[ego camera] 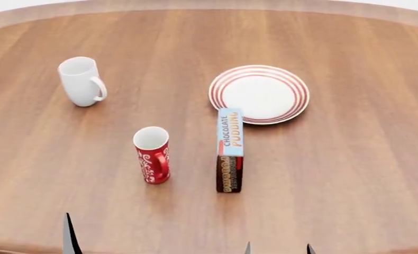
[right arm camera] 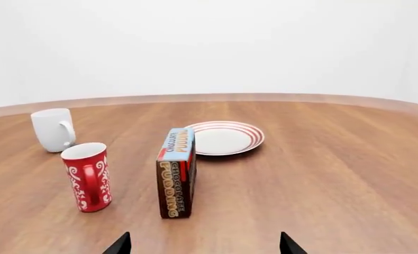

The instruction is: Pick up the red mug and put it on the plate

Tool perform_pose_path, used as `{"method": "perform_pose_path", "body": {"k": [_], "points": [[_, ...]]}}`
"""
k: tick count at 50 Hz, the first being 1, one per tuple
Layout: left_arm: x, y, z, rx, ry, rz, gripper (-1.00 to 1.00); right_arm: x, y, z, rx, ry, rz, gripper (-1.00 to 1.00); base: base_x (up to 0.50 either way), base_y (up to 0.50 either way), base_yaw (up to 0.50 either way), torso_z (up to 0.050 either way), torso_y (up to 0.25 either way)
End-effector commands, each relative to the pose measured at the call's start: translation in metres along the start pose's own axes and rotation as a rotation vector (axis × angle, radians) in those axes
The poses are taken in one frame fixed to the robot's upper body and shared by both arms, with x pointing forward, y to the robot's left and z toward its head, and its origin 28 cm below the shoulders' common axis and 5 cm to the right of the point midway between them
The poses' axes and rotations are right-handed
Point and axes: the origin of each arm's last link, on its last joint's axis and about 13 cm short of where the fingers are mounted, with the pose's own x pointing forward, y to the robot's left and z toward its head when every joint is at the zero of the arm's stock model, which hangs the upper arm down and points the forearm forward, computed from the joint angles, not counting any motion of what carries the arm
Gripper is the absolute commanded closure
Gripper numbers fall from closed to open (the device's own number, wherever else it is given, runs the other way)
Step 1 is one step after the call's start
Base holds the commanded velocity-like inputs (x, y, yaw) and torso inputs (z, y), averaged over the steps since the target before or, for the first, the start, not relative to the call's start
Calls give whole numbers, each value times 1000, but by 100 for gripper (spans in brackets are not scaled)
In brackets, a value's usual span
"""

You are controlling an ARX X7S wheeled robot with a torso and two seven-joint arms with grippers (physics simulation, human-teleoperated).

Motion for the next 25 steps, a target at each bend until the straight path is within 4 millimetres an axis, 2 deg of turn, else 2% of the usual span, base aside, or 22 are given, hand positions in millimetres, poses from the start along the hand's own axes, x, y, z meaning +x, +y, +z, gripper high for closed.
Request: {"method": "perform_pose_path", "body": {"k": [1, 25], "points": [[0, 0, 0, 0, -1, 0, -100, 0, 0, -1, 2, -1, 1, -100, 0, 164, 0, 0, 0], [0, 0, 0, -1, -5, -2, -100, 0, 0, 0, 3, -3, -1, -100, 0, 166, 0, 0, 0]]}}
